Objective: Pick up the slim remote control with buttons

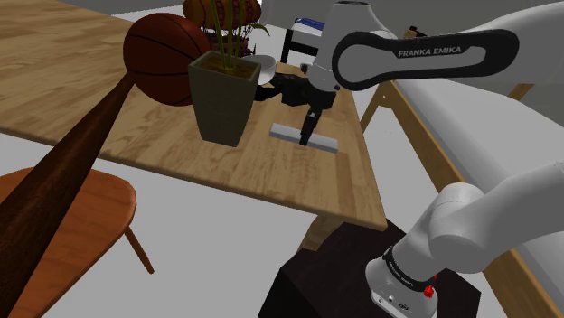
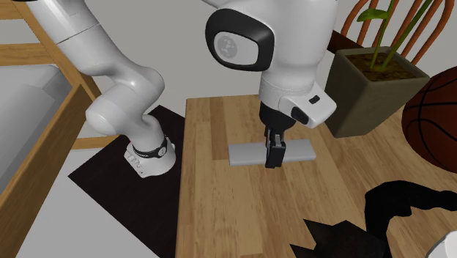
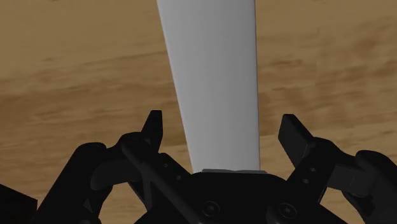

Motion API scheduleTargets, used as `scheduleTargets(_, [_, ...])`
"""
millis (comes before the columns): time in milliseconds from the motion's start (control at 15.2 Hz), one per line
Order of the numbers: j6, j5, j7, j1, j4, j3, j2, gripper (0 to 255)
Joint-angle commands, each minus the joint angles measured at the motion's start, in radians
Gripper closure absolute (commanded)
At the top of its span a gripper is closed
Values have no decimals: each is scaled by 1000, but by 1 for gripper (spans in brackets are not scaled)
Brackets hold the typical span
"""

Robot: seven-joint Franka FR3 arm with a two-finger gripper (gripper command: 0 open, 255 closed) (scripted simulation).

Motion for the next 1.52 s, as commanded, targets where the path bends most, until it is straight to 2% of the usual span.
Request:
scheduleTargets(0, [25, 0, 0, 0, -17, 0, 7, 0])
scheduleTargets(66, [25, 0, -1, 0, -17, 0, 7, 0])
scheduleTargets(132, [24, -1, -1, 0, -14, 0, 9, 255])
scheduleTargets(726, [25, -1, 0, 0, -17, 0, 7, 255])
scheduleTargets(1452, [-127, 0, -3, 0, 112, -1, -17, 255])
